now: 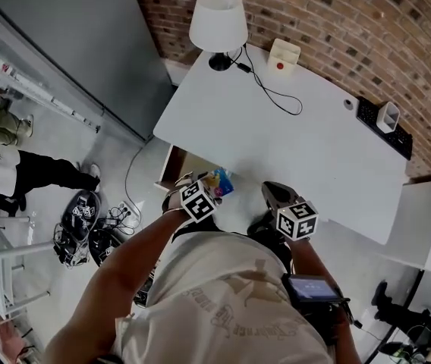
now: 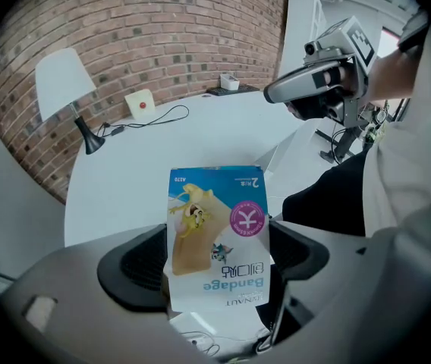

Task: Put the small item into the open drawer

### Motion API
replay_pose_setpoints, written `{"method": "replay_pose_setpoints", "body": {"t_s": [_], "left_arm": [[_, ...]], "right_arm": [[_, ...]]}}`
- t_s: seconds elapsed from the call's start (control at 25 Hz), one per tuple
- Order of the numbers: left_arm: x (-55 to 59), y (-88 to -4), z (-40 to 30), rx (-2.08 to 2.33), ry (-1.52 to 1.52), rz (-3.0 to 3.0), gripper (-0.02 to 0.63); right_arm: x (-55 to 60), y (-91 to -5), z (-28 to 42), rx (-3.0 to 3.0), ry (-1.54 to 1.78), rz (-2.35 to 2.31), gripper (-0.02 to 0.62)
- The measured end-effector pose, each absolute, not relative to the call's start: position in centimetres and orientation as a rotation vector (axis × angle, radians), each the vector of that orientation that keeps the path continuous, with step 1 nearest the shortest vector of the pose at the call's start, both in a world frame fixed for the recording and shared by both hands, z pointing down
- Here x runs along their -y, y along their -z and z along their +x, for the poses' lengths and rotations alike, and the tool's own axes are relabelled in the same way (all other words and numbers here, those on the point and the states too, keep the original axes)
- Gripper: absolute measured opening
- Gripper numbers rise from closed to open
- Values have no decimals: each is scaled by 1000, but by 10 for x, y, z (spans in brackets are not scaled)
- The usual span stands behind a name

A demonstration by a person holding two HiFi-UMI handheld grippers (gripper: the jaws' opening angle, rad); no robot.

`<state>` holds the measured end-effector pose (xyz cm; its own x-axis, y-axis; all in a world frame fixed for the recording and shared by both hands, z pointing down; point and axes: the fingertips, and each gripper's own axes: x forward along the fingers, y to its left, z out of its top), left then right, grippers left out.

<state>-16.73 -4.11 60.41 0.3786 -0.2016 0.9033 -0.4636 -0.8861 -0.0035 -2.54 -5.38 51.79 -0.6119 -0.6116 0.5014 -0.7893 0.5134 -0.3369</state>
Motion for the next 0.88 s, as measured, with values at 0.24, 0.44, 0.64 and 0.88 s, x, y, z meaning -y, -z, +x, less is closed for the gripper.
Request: {"method": "replay_pose_setpoints", "body": {"t_s": [0.24, 0.44, 0.64, 0.88], "left_arm": [[32, -611, -214, 604, -1498, 2367, 411], [30, -620, -250, 619, -1508, 2356, 411], [23, -628, -284, 605, -1512, 2334, 411], [17, -647, -312, 540, -1542, 2299, 411]], "right_arm": [[49, -520, -59, 2427, -771, 1163, 6], [47, -522, -90, 2414, -777, 1149, 6], [41, -530, -120, 2395, -811, 1146, 6], [35, -542, -137, 2356, -863, 1186, 6]]}}
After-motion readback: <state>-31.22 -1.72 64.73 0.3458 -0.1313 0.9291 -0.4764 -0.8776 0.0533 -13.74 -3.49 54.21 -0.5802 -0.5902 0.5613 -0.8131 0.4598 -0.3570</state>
